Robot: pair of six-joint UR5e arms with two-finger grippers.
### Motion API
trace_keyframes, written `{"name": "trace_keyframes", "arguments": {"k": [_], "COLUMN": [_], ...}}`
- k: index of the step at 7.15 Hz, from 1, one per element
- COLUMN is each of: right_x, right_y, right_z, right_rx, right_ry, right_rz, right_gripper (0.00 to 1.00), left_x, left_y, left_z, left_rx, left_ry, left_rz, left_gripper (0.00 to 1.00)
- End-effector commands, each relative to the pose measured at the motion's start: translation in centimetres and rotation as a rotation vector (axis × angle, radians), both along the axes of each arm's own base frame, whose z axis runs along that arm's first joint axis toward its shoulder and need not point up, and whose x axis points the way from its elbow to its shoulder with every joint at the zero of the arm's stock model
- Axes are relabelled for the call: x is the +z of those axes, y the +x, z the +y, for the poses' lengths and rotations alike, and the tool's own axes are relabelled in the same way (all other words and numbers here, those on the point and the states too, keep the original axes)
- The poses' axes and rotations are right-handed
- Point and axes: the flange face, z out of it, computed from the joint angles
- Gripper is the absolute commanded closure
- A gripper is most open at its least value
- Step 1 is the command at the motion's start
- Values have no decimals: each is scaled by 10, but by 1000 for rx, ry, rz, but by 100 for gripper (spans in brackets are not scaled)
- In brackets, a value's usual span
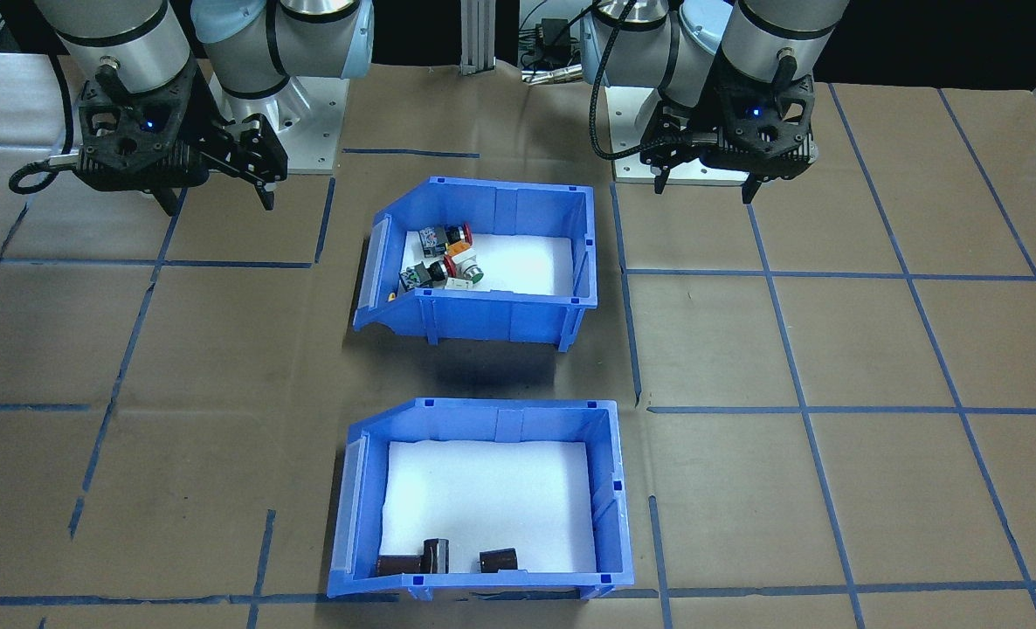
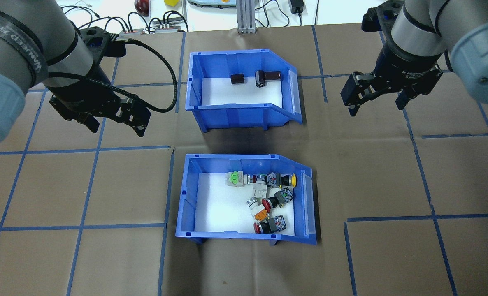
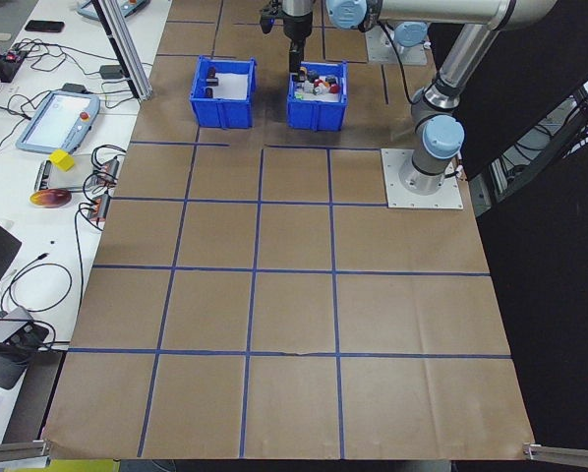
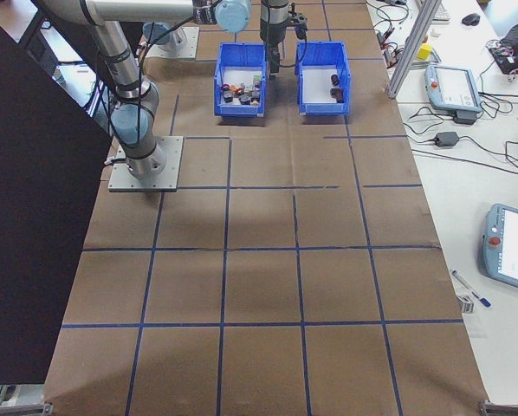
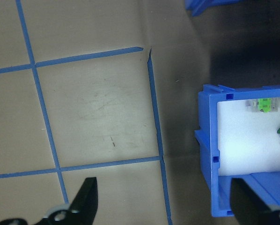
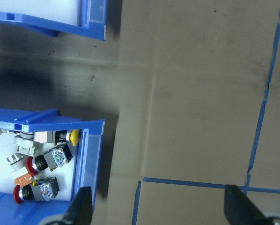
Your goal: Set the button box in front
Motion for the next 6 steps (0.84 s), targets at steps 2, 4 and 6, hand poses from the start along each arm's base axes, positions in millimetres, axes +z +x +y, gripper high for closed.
{"name": "trace_keyframes", "arguments": {"k": [2,4,6], "right_x": [0,4,8], "right_y": [0,-1,1], "right_z": [-1,-3,-5], "right_rx": [0,15,63], "right_ry": [-3,-2,-6], "right_rz": [2,9,5], "right_gripper": [0,0,0], "left_x": [3,2,7], "left_y": [0,0,0], "left_z": [-1,0,12], "left_rx": [-6,-6,52], "left_ry": [-8,-5,-19], "left_rz": [0,-4,-6], "left_gripper": [1,1,1]}}
